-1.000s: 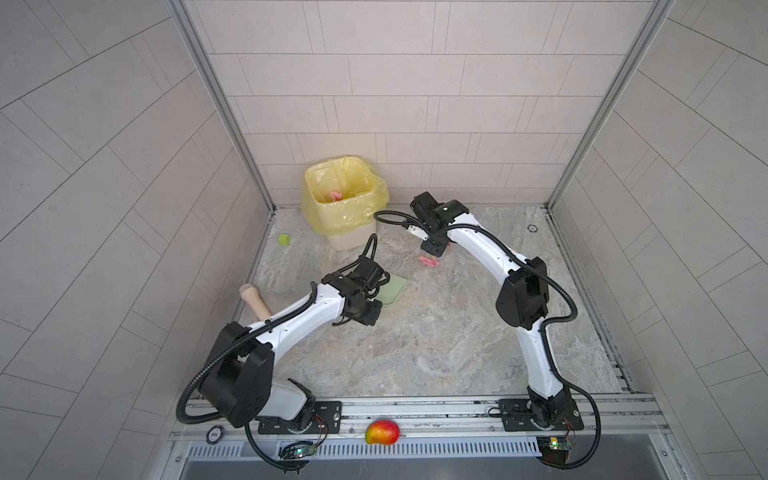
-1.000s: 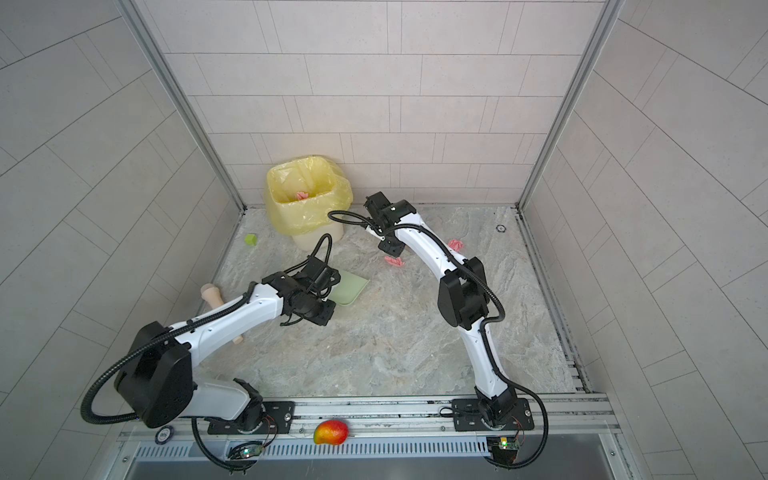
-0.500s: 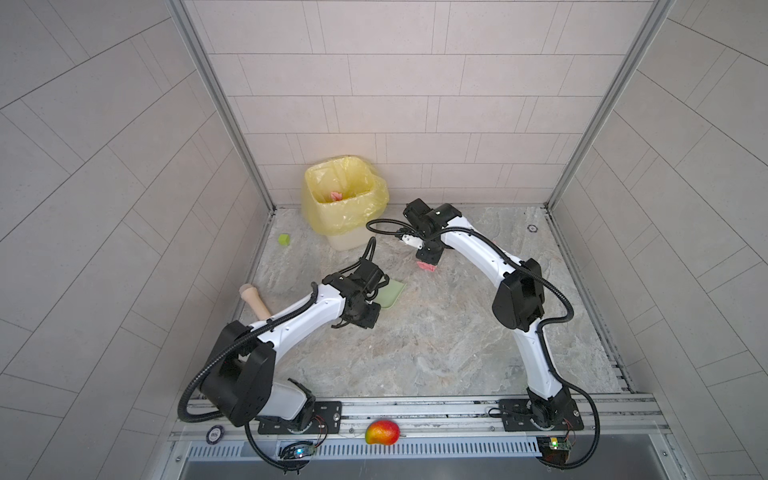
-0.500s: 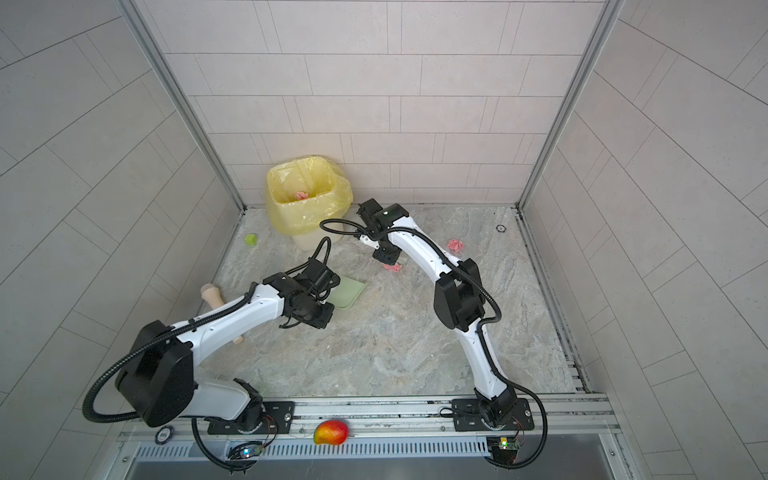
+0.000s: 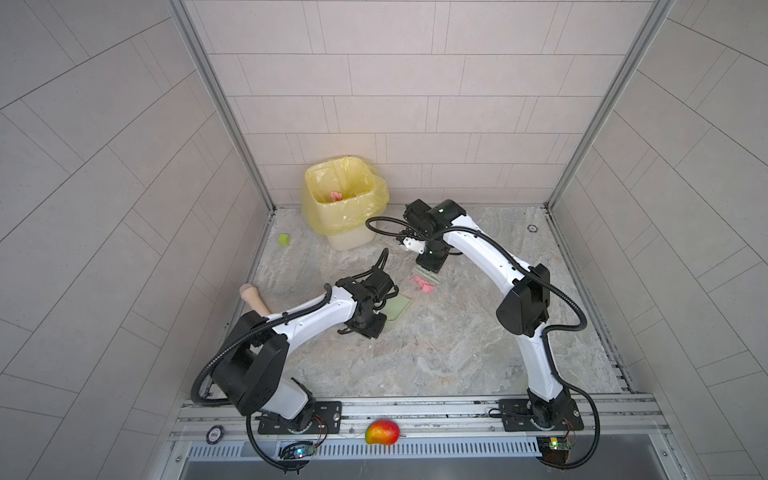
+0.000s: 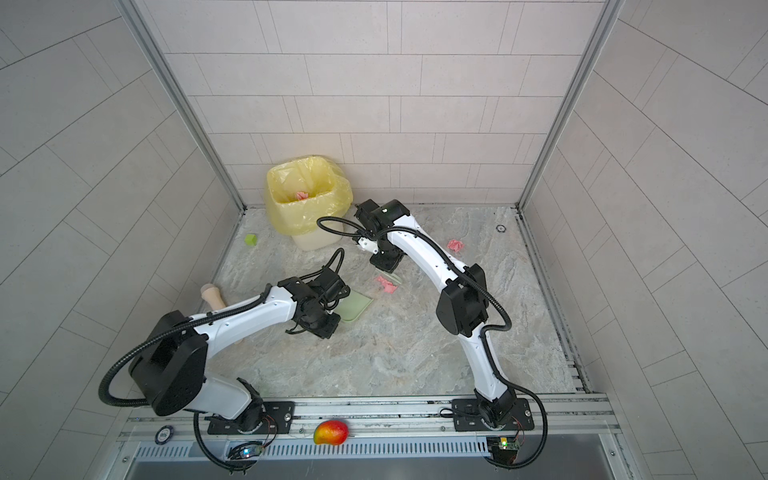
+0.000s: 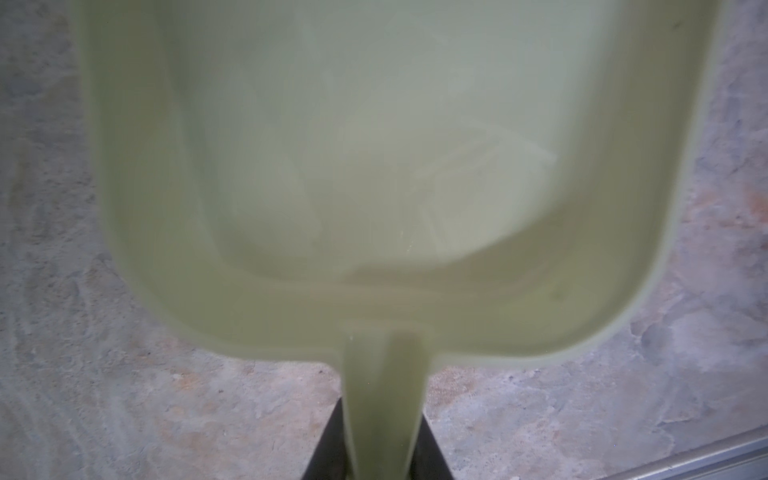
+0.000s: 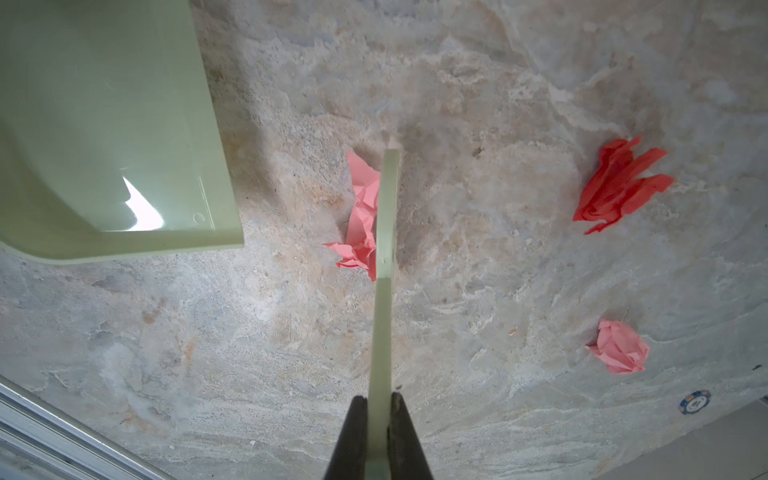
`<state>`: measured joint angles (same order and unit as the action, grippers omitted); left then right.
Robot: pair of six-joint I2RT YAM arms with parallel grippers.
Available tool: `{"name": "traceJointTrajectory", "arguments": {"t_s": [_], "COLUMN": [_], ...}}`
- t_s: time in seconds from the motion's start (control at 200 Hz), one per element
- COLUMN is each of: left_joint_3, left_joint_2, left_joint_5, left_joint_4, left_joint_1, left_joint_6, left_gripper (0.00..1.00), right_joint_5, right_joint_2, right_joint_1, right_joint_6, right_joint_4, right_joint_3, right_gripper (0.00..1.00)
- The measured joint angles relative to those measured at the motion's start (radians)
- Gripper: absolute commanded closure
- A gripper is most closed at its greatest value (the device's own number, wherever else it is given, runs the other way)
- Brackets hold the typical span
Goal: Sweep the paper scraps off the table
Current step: 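Sweep the long pink scrap into the dustpan with the right gripper's brush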
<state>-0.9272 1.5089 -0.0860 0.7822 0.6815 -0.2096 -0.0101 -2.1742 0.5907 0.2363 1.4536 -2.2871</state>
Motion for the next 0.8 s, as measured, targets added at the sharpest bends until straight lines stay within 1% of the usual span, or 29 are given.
{"name": "traceJointTrajectory", "arguments": {"t_s": [0.19,0.265,0.475,0.796], "left_joint_3": [-0.042,-0.075,-0.143,-0.186], "left_joint_2": [0.089,0.122,0.180,0.243], "left_joint_5": [-0.011,-0.015,-0.016,0.009], "left_joint_4": [0.001,0.000,-0.008,-0.021], "left_joint_1": [0.038,0.042,0.045,0.045], "left_joint_6": [0.085,0.116,0.168,0.215], "left_gripper": [1.00,1.00,1.00,1.00], "right_joint_5": [0.012,0.019,0.019,-0.013], "right_joint_2": [-0.002,-0.008,-0.048,-0.124], "right_joint_1": [-0.091,-0.108,-0.093,-0.078], "right_joint_6": [-0.116,-0.145,-0.193,-0.211], "right_joint_4": [0.045,0.066,0.092,0.105], "right_joint_3": [-0.064,-0.079,-0.100,-0.194], "right_gripper": [1.00,1.00,1.00,1.00]}}
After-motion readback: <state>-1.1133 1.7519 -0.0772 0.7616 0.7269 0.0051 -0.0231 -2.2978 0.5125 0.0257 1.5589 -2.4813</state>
